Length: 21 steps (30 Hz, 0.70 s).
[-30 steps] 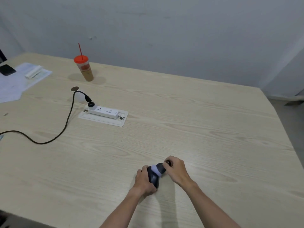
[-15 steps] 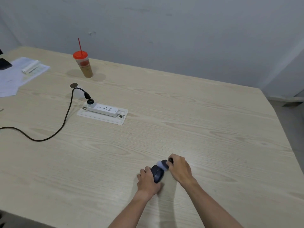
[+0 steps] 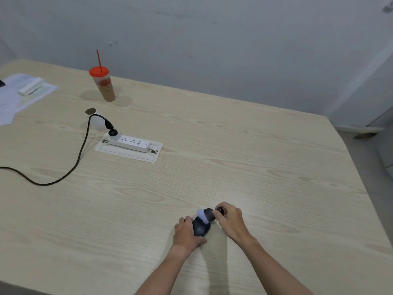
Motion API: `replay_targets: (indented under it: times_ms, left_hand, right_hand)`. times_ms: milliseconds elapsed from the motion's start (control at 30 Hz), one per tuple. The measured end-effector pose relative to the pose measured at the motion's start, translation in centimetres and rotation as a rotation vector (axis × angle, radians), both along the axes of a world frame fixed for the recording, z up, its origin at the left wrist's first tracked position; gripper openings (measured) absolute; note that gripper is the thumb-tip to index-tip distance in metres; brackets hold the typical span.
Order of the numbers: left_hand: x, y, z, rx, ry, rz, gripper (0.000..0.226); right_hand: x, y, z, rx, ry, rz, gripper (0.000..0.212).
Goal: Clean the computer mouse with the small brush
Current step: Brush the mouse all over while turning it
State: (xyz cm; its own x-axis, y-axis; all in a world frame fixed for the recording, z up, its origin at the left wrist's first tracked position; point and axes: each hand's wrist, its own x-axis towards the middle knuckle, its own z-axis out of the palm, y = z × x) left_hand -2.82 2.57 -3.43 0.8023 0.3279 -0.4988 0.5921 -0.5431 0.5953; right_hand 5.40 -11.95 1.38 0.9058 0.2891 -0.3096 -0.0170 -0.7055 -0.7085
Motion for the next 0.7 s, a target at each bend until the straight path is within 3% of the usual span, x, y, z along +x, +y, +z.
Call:
replay_targets:
  times_ms: [67, 200, 367, 533, 700]
  left_hand:
    - [-0.1, 0.1, 0.1, -0.014, 0.000, -0.001, 0.063]
    - [-0.2, 0.5, 0.3, -0.054, -0.001, 0.017, 0.058]
    - [-0.4, 0.6, 0.3, -0.071, 0.020, 0.008, 0.059]
    - [-0.5, 0.6, 0.0, -0.088, 0.010, 0.021, 0.055]
    - [-0.7, 0.7, -0.1, -0.081, -0.007, 0.065, 0.064]
  right_hand:
    - [-0.3, 0.4, 0.1, -0.021, 0.030, 0.054, 0.011]
    - [-0.3, 0.1, -0.7, -0.269, -0.106, 0.011, 0.016]
    - [-0.5, 0.4, -0.3, -0.108, -0.027, 0.023, 0.011]
    - [-0.5, 0.6, -0.6, -0.316, -0.104, 0.020, 0.015]
    - [-0.6, 1.3, 0.0, -0.030, 0.019, 0.024, 0.012]
